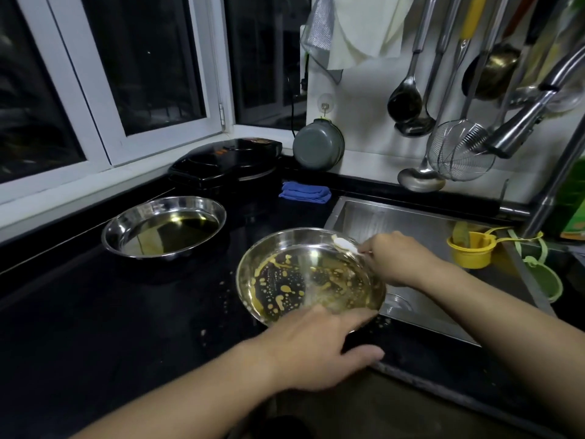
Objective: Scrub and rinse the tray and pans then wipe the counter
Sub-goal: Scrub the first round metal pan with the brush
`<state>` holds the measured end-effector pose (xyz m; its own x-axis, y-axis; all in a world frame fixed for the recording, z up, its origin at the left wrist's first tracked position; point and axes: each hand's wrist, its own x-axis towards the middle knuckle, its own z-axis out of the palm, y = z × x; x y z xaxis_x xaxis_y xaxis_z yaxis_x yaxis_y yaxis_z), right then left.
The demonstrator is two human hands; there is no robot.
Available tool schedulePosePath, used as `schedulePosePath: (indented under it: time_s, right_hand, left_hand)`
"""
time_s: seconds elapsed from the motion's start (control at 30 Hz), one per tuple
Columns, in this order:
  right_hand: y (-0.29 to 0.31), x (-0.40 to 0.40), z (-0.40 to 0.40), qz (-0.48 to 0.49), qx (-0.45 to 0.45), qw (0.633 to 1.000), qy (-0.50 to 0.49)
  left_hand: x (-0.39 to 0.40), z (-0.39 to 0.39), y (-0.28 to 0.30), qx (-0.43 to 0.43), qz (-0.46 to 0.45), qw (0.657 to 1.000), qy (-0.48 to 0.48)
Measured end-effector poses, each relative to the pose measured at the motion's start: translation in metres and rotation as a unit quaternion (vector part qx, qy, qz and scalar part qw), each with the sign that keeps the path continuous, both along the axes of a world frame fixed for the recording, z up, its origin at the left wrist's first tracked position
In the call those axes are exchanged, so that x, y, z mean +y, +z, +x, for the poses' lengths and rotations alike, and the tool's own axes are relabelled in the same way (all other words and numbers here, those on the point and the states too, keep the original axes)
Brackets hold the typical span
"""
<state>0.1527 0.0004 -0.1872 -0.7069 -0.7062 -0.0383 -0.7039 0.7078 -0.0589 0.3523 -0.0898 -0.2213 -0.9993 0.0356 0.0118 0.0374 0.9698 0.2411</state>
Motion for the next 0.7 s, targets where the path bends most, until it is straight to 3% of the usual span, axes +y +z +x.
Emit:
schedulePosePath:
  time_s: [0.03, 0.07, 0.3, 0.4, 0.53, 0.7]
  right_hand:
    - [0.002, 0.001, 0.001, -0.003, 0.006, 1.000, 0.007]
    - [0.003, 0.004, 0.001, -0.006, 0.008, 1.000, 0.010]
    - [-0.002, 0.014, 0.009, 0.041, -0.001, 0.999, -0.008]
    - [-0.010, -0.004, 0.027, 0.062, 0.031, 0.998, -0.011]
    - [-0.027, -0.025, 0.046, 0.050, -0.001, 0.997, 0.055]
    - [-0.017, -0.019, 0.031, 0.056, 0.046, 0.997, -0.034]
  left_hand:
    - [0.001, 0.000, 0.005, -0.010, 0.068, 0.998, -0.005]
    - [-0.005, 0.000, 0.008, -0.010, 0.076, 0.997, -0.019]
    - [-0.111, 0.018, -0.009, -0.128, -0.176, 0.975, -0.035]
    - [-0.125, 0.019, -0.029, -0.053, -0.213, 0.975, -0.046]
    - [-0.121, 0.015, -0.042, 0.029, -0.235, 0.970, -0.061]
    - [-0.100, 0.012, -0.048, 0.063, -0.251, 0.963, -0.073]
